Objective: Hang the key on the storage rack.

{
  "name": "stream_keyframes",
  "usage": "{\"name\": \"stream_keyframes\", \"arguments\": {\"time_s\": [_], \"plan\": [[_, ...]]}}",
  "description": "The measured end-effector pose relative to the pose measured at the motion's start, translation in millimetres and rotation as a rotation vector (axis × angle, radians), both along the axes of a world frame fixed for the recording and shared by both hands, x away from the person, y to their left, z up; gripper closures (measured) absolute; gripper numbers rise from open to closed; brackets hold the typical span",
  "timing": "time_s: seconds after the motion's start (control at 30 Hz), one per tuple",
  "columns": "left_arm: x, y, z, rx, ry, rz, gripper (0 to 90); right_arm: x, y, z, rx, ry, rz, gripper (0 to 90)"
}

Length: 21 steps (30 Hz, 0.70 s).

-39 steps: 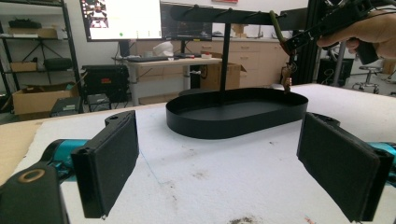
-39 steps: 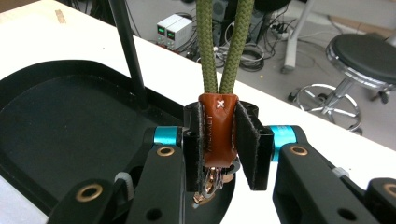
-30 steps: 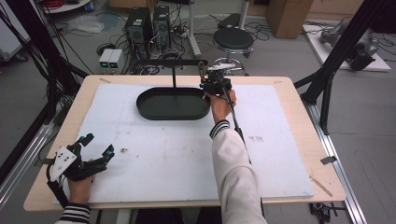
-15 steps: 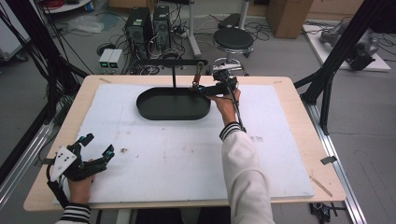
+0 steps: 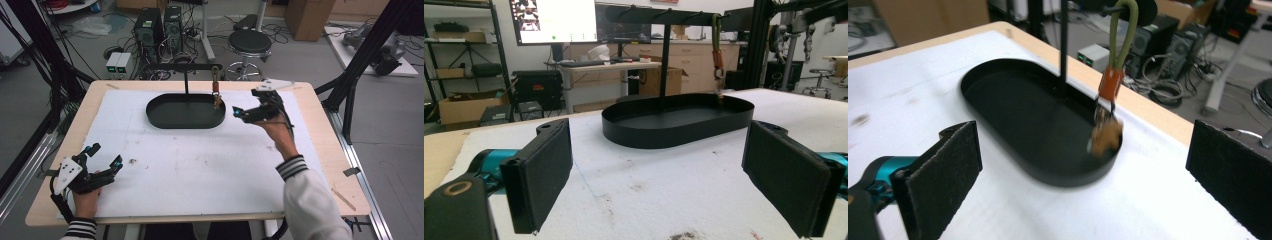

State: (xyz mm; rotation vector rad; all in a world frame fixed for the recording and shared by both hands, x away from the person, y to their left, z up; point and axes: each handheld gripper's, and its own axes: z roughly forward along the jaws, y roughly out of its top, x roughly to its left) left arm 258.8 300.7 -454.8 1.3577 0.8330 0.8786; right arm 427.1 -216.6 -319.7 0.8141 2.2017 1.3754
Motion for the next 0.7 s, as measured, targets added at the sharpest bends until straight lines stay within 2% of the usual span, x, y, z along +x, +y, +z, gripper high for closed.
{"name": "stream_keyframes", "arguments": {"time_s": [0.2,0.33,0.43,0.53,0.7], "plan": [[-0.1,-0.1,-0.1,0.005,-0.003,-0.001,13.3,-50.7,-57.1,-9.9,0.067,-0.066,0.009,0.3],[-0.1,-0.5,0.0,0.003,-0.004,-0.001,13.3,-74.6,-87.6,-21.8,0.116,-0.098,-0.015,0.3],[-0.2,-0.4,0.0,0.007,-0.003,-0.001,13.3,-88.3,-102.9,-34.4,0.159,-0.142,-0.024,0.3],[-0.3,-0.5,0.0,0.007,-0.004,0.0,13.3,-101.7,-115.6,-55.0,0.213,-0.166,-0.041,0.3],[-0.4,-0.5,0.0,0.01,-0.004,0.0,13.3,-114.6,-126.6,-89.1,0.277,-0.182,-0.077,0.3]]}}
